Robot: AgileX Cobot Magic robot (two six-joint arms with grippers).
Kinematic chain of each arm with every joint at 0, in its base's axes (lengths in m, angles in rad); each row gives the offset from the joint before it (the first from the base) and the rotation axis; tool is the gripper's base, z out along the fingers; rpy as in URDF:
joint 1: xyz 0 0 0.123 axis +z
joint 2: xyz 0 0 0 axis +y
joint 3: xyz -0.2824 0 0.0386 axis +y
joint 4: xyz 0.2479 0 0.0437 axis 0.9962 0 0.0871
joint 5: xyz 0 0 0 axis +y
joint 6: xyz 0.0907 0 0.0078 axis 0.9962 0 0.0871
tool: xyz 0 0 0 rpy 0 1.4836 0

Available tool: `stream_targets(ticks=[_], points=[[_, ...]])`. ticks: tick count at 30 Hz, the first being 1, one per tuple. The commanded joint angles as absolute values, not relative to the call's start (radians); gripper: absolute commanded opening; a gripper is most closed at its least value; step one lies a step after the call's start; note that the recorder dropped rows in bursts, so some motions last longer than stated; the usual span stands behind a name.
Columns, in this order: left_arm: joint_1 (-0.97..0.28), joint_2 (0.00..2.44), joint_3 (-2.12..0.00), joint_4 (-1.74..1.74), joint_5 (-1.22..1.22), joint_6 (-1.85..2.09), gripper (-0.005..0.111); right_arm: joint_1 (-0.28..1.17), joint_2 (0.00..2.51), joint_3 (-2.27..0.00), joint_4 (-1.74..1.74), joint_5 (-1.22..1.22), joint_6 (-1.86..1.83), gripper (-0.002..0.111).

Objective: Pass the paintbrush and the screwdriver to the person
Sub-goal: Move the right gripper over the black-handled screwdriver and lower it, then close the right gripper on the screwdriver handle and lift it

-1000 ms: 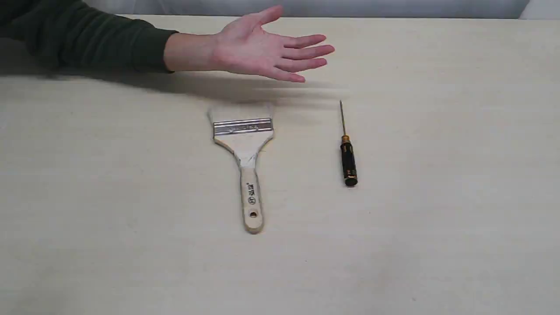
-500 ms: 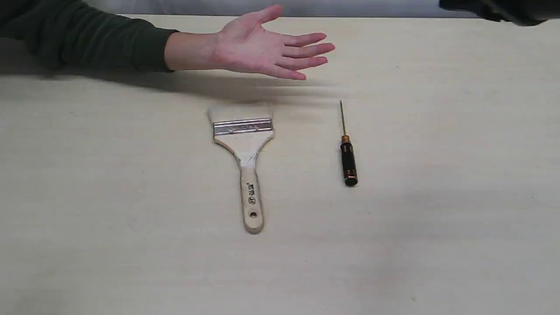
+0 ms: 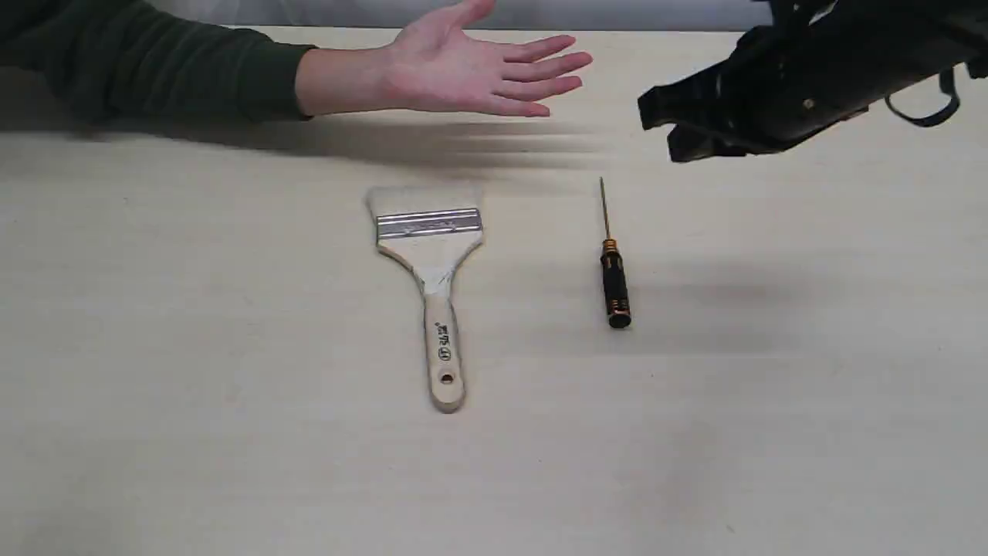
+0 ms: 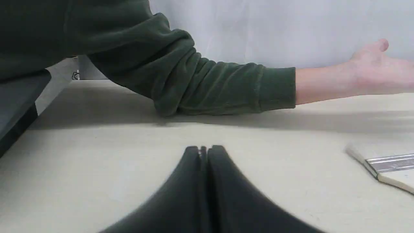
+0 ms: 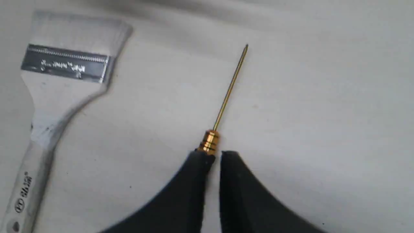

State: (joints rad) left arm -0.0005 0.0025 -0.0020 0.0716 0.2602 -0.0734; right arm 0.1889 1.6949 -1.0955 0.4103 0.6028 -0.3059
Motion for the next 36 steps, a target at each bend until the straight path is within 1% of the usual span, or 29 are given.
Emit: stream_targets(ticks=[1, 2, 5, 7, 8, 13, 18, 26, 32, 34, 36], points=[[-0.005, 0.000, 0.000, 0.070, 0.249, -0.075, 0.000, 0.189, 1.751, -1.103, 0.399, 0.610, -0.309, 0.023], [-0.005, 0.000, 0.000, 0.070, 0.249, -0.075, 0.000, 0.189, 1.768, -1.103, 0.400, 0.607, -0.307, 0.030], [-0.005, 0.000, 0.000, 0.070, 0.249, -0.075, 0.000, 0.189, 1.798, -1.103, 0.415, 0.599, -0.299, 0.047], [-0.005, 0.000, 0.000, 0.070, 0.249, -0.075, 0.000, 0.189, 1.820, -1.104, 0.431, 0.596, -0.299, 0.054], [-0.005, 0.000, 0.000, 0.070, 0.249, -0.075, 0.000, 0.189, 1.832, -1.109, 0.431, 0.596, -0.297, 0.056], [-0.005, 0.000, 0.000, 0.070, 0.249, -0.075, 0.000, 0.194, 1.898, -1.155, 0.452, 0.652, -0.291, 0.057], [-0.005, 0.000, 0.000, 0.070, 0.249, -0.075, 0.000, 0.240, 1.955, -1.199, 0.446, 0.653, -0.267, 0.057], [-0.005, 0.000, 0.000, 0.067, 0.250, -0.075, 0.000, 0.318, 2.039, -1.280, 0.169, 0.687, 0.013, 0.057], [-0.005, 0.000, 0.000, 0.067, 0.250, -0.075, 0.000, 0.325, 2.057, -1.284, 0.164, 0.707, 0.039, 0.057], [-0.005, 0.000, 0.000, 0.067, 0.250, -0.075, 0.000, 0.325, 2.061, -1.284, 0.160, 0.724, 0.039, 0.055], [-0.005, 0.000, 0.000, 0.067, 0.250, -0.075, 0.000, 0.327, 2.061, -1.284, 0.149, 0.735, 0.039, 0.051]])
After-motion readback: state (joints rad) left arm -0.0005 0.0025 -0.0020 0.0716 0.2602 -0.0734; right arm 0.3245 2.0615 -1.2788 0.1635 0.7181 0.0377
